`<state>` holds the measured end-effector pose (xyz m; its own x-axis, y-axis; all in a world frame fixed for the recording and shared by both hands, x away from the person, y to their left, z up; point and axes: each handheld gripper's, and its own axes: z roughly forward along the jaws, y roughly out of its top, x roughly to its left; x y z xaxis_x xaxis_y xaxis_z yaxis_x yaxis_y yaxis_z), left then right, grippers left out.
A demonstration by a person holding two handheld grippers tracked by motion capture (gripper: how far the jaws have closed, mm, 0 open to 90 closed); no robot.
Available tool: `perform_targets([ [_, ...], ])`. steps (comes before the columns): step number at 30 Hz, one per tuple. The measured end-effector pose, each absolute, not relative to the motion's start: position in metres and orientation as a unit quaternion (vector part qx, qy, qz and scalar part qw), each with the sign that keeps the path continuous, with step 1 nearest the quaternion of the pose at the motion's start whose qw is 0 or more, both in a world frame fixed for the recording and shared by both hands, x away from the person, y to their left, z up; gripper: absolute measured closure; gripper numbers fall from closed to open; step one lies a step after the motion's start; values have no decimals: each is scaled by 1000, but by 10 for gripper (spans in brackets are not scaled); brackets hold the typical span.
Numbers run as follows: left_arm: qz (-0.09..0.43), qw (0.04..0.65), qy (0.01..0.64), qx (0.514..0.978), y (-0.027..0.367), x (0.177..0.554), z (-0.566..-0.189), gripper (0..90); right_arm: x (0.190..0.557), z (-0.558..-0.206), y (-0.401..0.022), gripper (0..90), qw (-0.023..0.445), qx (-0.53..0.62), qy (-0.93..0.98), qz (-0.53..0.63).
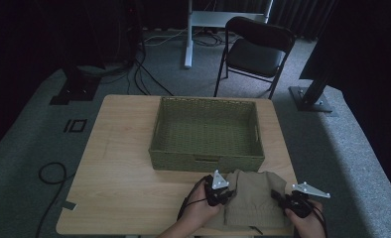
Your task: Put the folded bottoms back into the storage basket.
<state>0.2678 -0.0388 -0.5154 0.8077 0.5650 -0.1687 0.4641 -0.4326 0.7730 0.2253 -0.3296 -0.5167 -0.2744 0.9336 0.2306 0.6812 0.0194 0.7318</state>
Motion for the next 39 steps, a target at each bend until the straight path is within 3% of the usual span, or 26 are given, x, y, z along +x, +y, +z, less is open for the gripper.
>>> perform_targets([
  [19,64,486,281,825,-19,265,-444,822,214,-448,-334,813,169,550,676,460],
  [39,91,524,300,792,27,299,-384,823,260,-387,-300,813,176,510,682,494],
])
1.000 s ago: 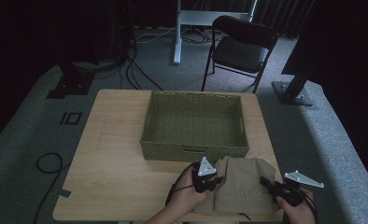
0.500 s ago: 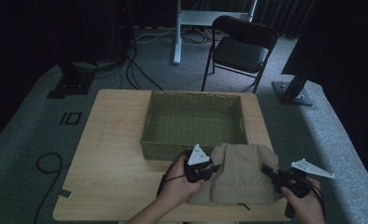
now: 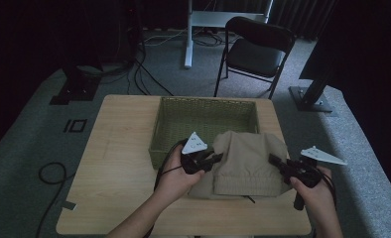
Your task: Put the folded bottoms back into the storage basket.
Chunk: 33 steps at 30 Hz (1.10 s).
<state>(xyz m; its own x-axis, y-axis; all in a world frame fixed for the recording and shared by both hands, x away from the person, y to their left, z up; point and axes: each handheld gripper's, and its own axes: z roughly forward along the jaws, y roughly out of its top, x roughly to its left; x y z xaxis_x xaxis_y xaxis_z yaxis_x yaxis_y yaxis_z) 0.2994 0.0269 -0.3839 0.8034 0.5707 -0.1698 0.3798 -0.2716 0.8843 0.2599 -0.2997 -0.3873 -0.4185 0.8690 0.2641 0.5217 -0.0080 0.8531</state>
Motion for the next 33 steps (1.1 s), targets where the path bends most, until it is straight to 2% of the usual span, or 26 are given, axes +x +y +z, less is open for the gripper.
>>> perform_targets([
  [15,121,537,316,773,58,331,-361,822,298,-366,-271,814,172,500,681,507],
  [33,131,530,335,768,78,372,-358,822,340,-359,-248,814,171,503,681,503],
])
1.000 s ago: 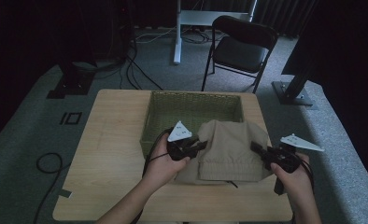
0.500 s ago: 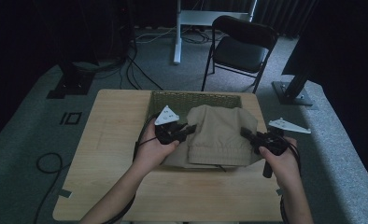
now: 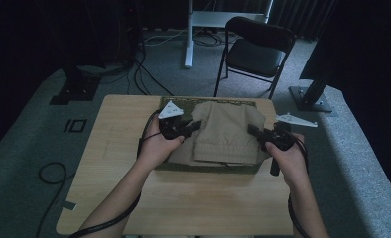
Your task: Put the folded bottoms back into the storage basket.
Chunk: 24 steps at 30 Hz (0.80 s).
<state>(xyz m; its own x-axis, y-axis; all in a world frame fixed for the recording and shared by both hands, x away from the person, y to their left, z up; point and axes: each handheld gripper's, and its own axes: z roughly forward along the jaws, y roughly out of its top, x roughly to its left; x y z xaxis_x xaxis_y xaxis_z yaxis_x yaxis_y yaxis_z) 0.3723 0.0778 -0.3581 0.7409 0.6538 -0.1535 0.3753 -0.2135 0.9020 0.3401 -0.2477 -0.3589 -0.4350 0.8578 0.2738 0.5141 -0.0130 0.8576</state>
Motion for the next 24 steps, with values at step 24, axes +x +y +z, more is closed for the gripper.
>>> perform_targets([
  [24,145,520,385,749,90,437,-393,821,405,-392,-221,814,178,521,677,488],
])
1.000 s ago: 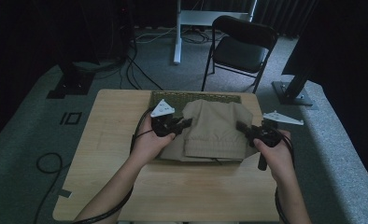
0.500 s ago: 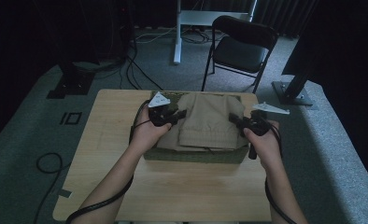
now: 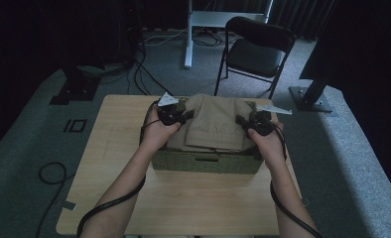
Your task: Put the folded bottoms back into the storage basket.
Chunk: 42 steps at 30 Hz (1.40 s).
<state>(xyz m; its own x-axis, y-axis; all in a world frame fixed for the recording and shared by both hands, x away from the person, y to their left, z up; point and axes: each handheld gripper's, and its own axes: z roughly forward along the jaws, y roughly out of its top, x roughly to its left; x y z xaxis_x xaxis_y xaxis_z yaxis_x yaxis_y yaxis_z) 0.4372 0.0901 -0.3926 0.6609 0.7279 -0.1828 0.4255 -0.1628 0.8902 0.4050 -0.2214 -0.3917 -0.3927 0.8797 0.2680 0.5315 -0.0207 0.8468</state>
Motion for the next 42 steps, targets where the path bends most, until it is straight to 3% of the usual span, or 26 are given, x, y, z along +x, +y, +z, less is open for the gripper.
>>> perform_targets([
  [11,145,485,408,760,88,459,-421,817,430,-418,-217,813,168,537,678,473],
  [28,141,483,430,750,88,470,-460,802,458,-445,-213,813,176,563,674,445],
  [42,127,424,458,771,89,476,-488,790,465,-481,-199,808,157,571,707,387],
])
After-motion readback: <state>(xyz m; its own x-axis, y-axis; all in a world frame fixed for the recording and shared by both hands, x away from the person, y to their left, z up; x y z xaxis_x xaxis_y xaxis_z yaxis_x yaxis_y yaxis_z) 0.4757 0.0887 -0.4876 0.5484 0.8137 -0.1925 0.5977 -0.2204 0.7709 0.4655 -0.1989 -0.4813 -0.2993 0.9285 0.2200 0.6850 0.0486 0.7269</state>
